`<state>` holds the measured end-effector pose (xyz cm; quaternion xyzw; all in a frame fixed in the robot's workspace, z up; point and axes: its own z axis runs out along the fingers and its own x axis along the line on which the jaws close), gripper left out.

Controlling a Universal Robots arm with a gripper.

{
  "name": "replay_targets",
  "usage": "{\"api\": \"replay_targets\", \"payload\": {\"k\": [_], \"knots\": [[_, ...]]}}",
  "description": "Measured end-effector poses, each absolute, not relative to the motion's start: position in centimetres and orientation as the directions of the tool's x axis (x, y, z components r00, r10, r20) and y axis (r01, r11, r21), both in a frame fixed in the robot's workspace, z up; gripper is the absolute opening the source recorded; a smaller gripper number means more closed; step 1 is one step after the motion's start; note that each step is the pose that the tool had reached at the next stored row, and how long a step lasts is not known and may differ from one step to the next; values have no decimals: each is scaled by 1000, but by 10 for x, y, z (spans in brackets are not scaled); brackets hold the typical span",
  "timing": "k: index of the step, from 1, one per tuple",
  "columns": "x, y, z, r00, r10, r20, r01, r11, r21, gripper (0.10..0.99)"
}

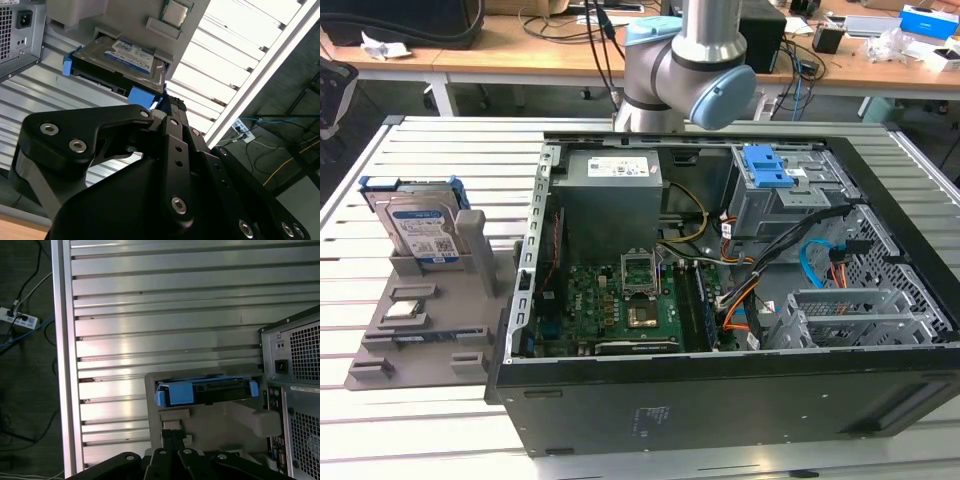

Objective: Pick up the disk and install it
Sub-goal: 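Reach for the disk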

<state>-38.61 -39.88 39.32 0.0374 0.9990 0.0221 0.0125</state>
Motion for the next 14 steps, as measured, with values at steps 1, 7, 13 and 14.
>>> {"api": "replay_targets", "payload": {"k": [1,7,13,14], "knots": [[-388,-399,393,-997,75,-23,74,996,45,106],[-401,-399,393,-997,75,-23,74,996,45,106],[-403,-399,393,-997,75,-23,74,996,45,106],[-403,-399,393,-997,75,-23,74,996,45,106]]}}
